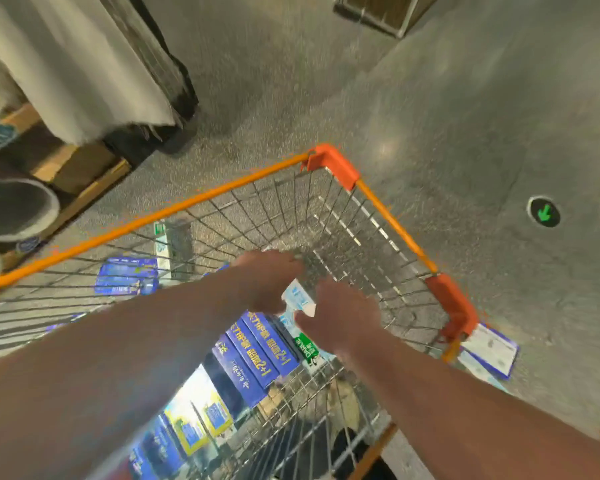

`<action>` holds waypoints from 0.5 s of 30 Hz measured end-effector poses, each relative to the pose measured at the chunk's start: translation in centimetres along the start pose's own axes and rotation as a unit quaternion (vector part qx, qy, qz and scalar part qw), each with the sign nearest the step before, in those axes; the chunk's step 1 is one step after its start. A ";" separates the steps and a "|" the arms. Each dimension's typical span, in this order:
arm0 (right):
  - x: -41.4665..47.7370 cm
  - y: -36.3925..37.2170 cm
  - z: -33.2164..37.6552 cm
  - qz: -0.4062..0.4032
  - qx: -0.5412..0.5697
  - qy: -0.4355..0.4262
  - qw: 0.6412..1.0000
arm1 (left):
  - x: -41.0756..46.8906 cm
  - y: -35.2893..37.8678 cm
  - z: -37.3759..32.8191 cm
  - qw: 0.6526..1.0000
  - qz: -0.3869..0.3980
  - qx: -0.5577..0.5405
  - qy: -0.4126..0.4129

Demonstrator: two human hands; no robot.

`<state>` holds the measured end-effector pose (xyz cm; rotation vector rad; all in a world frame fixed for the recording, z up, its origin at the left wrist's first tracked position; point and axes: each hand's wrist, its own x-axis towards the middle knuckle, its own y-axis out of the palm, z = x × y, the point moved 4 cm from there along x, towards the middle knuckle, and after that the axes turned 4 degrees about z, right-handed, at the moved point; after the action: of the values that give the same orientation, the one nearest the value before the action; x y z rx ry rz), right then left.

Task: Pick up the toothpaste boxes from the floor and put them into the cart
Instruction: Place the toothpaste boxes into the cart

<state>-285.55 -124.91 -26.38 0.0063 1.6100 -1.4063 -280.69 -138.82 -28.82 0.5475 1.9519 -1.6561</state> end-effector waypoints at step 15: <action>-27.1 -18.0 -9.9 -0.175 0.013 0.032 0.984 | -16.0 -24.4 -17.0 0.989 -0.135 0.053 0.032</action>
<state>-287.34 -108.41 3.34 -0.2288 1.7035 -1.7075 -285.12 -125.84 2.06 0.3922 2.0665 -1.9375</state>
